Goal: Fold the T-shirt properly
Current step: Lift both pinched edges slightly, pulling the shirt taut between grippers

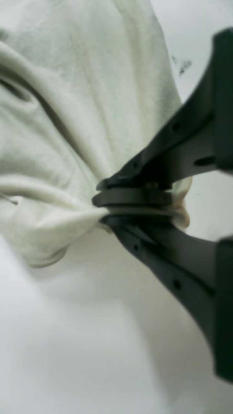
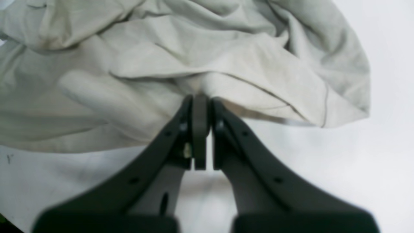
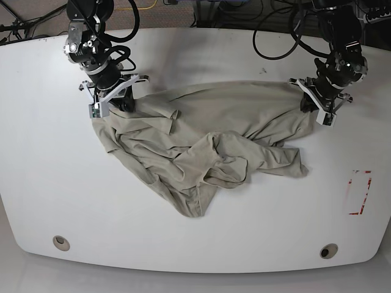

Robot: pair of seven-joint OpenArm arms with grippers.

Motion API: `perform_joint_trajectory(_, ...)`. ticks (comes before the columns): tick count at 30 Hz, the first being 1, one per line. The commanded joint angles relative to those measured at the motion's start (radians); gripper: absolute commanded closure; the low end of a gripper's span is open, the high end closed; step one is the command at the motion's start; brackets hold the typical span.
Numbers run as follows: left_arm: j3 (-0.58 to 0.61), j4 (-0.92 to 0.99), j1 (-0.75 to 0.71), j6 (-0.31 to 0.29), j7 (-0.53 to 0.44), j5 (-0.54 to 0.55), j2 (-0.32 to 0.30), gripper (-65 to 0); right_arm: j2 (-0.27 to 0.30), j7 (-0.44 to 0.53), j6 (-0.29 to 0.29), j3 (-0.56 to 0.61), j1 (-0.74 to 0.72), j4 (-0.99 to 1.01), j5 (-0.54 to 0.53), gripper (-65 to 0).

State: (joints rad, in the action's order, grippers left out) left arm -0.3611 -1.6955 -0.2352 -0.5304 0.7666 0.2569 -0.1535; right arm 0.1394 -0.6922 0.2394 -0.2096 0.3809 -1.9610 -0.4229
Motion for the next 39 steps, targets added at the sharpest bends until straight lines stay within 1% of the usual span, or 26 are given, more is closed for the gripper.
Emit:
perform_joint_trajectory(1,-0.005,-0.041,0.007,0.007,-0.017,0.014,-0.008,0.0,0.012,0.028,0.005,-0.005,-0.007,-0.022,-0.005,0.0)
perform_joint_trajectory(11,-0.013,-0.160,0.029,0.014,0.036,0.039,-0.013,0.0,0.020,0.032,0.003,-0.014,-0.023,-0.028,-0.012,0.0)
perform_joint_trajectory(13,-0.024,-0.203,0.038,0.015,0.091,0.079,-0.015,0.0,0.013,0.029,0.003,-0.009,-0.023,-0.029,-0.018,0.0)
perform_joint_trajectory(19,-0.038,-0.234,0.042,0.016,0.143,0.129,-0.022,0.0,0.008,0.030,0.003,-0.006,-0.021,-0.027,-0.022,0.0)
perform_joint_trajectory(21,-0.045,-0.236,0.029,0.015,0.150,0.131,-0.028,0.0,0.007,0.030,0.003,-0.008,-0.019,-0.027,-0.027,0.0)
perform_joint_trajectory(23,-0.067,-0.233,-0.039,0.000,0.146,0.106,-0.041,0.0,0.010,0.027,0.005,-0.008,-0.012,-0.026,-0.023,0.0)
perform_joint_trajectory(29,-0.084,-0.216,-0.110,-0.005,0.134,0.077,-0.058,0.0,0.011,0.028,0.005,-0.009,-0.006,-0.029,-0.031,0.0)
perform_joint_trajectory(31,-0.086,-0.214,-0.116,-0.006,0.131,0.075,-0.057,0.0,0.012,0.028,0.004,-0.010,-0.009,-0.029,-0.028,-0.1)
perform_joint_trajectory(33,-0.070,-0.219,-0.083,-0.001,0.133,0.085,-0.048,-0.1,0.011,0.029,0.002,-0.006,-0.018,-0.031,-0.017,-0.1)
perform_joint_trajectory(39,-0.061,-0.223,-0.045,-0.003,0.145,0.082,-0.030,0.0,0.016,0.028,0.003,-0.005,-0.041,-0.026,-0.013,-0.2)
